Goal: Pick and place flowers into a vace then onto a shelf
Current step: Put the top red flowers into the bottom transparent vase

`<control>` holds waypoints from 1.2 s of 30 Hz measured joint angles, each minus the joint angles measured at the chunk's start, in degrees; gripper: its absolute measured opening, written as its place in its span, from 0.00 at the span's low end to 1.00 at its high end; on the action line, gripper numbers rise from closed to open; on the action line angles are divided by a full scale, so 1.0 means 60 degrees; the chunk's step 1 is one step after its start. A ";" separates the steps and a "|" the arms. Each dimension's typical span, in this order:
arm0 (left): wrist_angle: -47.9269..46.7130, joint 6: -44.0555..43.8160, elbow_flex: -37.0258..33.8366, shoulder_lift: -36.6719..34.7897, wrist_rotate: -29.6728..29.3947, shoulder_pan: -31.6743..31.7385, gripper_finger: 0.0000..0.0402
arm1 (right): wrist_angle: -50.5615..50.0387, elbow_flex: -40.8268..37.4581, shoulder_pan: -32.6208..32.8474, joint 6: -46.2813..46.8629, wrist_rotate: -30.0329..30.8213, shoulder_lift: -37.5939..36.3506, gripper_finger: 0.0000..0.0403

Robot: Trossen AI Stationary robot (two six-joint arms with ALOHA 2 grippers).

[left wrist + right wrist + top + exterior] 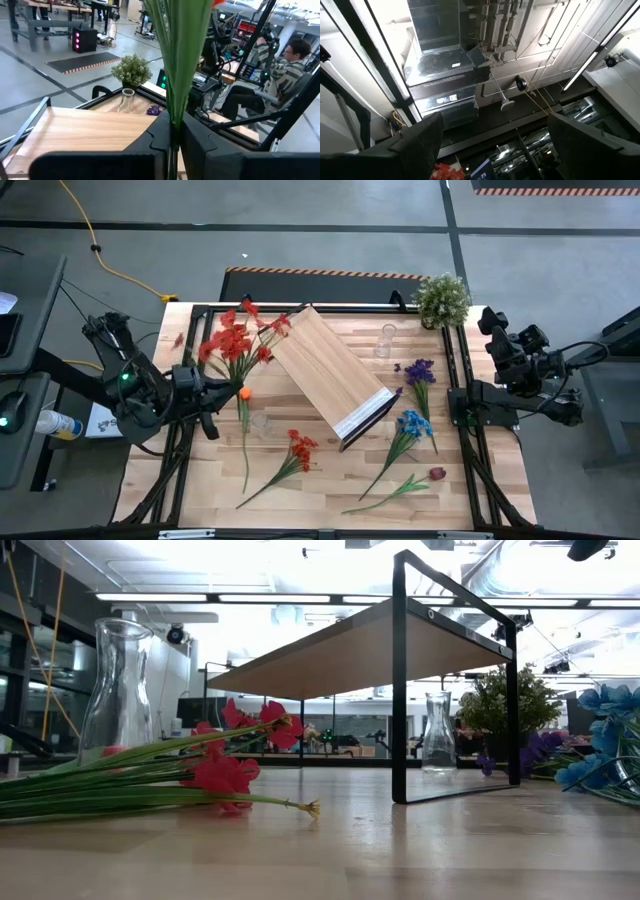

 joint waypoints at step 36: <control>-0.3120 -0.5730 -0.1578 0.1064 -0.2137 0.0003 0.13 | 0.0022 0.0000 -0.0002 0.0175 0.0004 -0.0002 0.85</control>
